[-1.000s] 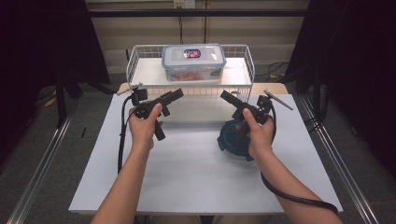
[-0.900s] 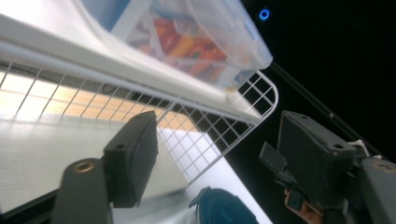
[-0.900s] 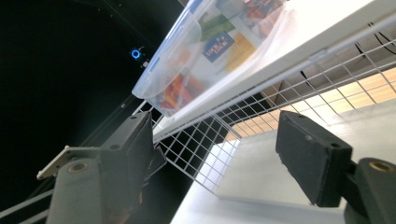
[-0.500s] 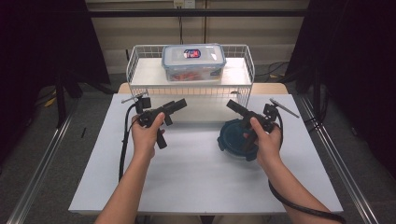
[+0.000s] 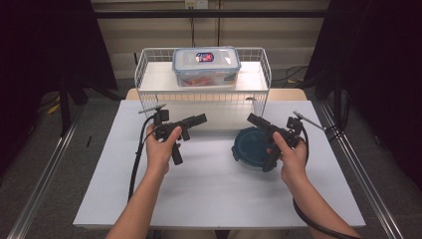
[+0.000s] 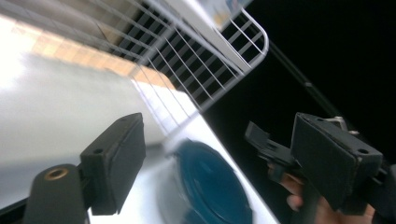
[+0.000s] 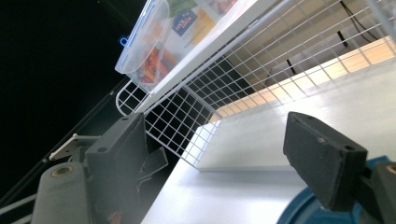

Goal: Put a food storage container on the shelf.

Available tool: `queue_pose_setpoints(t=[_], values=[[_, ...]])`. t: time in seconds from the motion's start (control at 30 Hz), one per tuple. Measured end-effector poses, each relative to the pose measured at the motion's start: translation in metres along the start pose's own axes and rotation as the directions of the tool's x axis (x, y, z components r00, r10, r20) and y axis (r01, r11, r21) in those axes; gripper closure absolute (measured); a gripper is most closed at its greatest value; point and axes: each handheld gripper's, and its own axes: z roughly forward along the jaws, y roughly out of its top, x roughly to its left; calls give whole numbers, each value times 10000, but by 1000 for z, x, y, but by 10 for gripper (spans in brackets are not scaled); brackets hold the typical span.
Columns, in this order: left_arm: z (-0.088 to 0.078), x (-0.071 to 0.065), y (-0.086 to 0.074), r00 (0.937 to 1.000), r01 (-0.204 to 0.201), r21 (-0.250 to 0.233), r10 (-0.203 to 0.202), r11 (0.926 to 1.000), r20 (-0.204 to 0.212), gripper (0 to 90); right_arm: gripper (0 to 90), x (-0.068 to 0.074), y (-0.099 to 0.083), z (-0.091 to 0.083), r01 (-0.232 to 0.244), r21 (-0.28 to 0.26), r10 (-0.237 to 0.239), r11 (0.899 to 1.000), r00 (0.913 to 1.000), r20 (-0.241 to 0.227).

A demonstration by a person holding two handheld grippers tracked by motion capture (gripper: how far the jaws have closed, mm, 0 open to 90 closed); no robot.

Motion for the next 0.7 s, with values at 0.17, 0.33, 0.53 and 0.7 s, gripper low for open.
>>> queue_pose_setpoints(t=[0.17,0.33,0.53,0.7], values=[[4,3,-6,9993,-217,310,226,9993,-287,155,206,-3,0,-9,165,80,-166,9998,9998,137],[8,3,-12,9987,-265,587,289,9979,-416,144,203,-8,0,-18,194,95,-197,9998,9991,365],[12,5,-18,9983,-217,1061,273,9941,-516,119,192,-16,1,-29,394,69,-398,9992,9968,693],[13,6,-21,9977,-209,1325,293,9910,-616,108,184,-27,3,-36,481,134,-492,9988,9938,992]])
